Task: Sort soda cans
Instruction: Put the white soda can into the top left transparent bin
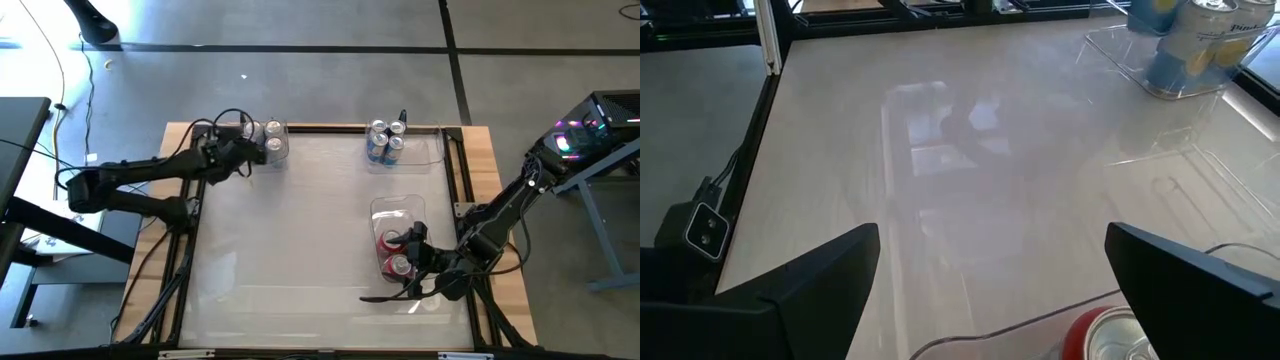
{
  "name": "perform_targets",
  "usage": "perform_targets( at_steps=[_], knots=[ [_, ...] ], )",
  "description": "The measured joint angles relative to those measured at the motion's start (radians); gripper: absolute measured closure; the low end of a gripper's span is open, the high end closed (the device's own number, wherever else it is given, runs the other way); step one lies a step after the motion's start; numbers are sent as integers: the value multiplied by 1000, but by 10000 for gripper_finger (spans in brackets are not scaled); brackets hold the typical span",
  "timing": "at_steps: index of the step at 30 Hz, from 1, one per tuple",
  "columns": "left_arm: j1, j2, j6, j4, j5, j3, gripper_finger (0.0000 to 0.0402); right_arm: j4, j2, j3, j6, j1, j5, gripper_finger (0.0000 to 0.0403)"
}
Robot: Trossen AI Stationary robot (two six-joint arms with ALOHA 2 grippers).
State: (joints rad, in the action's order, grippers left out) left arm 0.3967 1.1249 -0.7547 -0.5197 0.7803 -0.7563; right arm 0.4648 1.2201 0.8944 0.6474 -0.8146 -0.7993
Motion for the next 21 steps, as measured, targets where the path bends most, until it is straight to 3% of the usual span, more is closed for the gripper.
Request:
perform_targets(
  at_steps=[12, 21],
  knots=[
    [71, 186, 21, 69, -90, -1, 103, -2, 0, 0, 7, 0, -7, 18],
    [110, 186, 132, 83, -151, -4, 65, -2, 0, 0, 7, 0, -7, 18]
  ],
)
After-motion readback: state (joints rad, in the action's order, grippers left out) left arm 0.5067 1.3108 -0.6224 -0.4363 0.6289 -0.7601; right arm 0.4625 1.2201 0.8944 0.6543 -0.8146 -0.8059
